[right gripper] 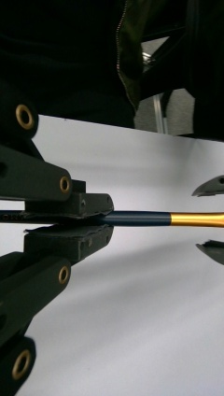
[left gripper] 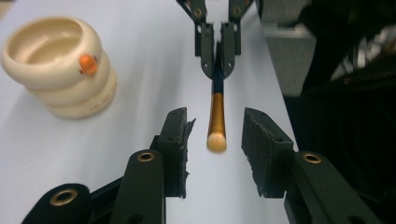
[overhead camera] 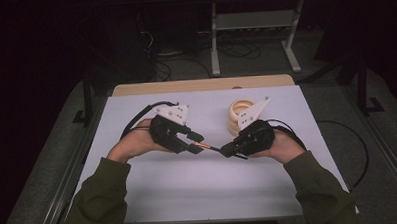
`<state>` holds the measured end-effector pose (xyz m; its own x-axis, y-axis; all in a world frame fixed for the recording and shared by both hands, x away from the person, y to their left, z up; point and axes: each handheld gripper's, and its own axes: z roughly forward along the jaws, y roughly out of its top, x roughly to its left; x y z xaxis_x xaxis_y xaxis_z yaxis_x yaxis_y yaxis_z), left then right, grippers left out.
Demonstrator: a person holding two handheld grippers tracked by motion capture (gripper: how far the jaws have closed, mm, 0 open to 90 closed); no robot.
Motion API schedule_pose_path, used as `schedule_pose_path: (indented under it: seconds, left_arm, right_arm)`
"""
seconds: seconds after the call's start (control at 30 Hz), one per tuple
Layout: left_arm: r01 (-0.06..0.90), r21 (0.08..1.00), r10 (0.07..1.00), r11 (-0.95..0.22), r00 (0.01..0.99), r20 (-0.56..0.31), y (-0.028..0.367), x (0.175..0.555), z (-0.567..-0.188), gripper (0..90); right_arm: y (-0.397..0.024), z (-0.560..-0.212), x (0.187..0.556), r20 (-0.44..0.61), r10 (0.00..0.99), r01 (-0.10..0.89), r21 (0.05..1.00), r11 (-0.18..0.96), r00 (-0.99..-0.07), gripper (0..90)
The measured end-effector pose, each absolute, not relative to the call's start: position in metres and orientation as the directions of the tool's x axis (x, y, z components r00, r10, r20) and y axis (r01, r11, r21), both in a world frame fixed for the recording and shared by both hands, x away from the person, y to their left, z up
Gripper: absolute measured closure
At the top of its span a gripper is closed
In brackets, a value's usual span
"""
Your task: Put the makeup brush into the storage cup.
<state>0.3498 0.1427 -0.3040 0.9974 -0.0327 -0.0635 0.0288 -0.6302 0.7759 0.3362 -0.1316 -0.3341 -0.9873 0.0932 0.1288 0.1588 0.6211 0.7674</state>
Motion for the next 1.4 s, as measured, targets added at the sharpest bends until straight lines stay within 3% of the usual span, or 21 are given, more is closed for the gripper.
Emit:
schedule_pose_path:
  seconds: [0.23,0.5,0.9,1.4]
  left_arm:
    - [0.053,0.851,-0.016,-0.522,0.997,-0.072,0.154,0.350,-0.312,64.8]
    - [0.053,0.891,-0.038,-0.450,0.996,-0.078,0.150,0.347,-0.317,70.7]
    - [0.061,0.892,-0.036,-0.447,0.996,-0.086,0.149,0.346,-0.321,80.8]
    - [0.069,0.887,-0.052,-0.457,0.993,-0.104,0.148,0.346,-0.322,83.1]
  right_arm:
    - [-0.142,-0.337,0.332,0.151,0.102,0.182,0.827,0.531,-0.983,83.3]
    - [-0.141,-0.341,0.330,0.151,0.093,0.178,0.840,0.512,-0.984,83.4]
    - [-0.142,-0.342,0.330,0.143,0.081,0.164,0.840,0.518,-0.986,83.3]
    - [-0.140,-0.343,0.329,0.132,0.085,0.157,0.832,0.532,-0.988,82.2]
